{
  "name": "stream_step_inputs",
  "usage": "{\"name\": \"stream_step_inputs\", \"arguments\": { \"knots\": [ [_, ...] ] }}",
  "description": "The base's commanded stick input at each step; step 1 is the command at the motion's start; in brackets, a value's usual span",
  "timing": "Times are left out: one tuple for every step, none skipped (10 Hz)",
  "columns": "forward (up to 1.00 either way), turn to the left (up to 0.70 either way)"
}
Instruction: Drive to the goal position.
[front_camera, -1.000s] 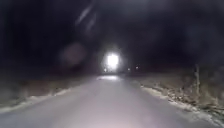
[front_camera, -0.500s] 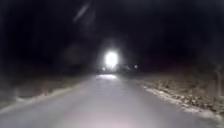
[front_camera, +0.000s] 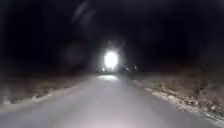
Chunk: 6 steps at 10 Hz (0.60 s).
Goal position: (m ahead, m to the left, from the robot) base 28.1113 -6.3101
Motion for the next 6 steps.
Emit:
{"name": "stream_step_inputs", "arguments": {
  "knots": [
    [1.00,0.00],
    [1.00,0.00],
    [1.00,-0.03],
    [1.00,-0.16],
    [1.00,-0.35],
    [1.00,-0.17]
  ]
}}
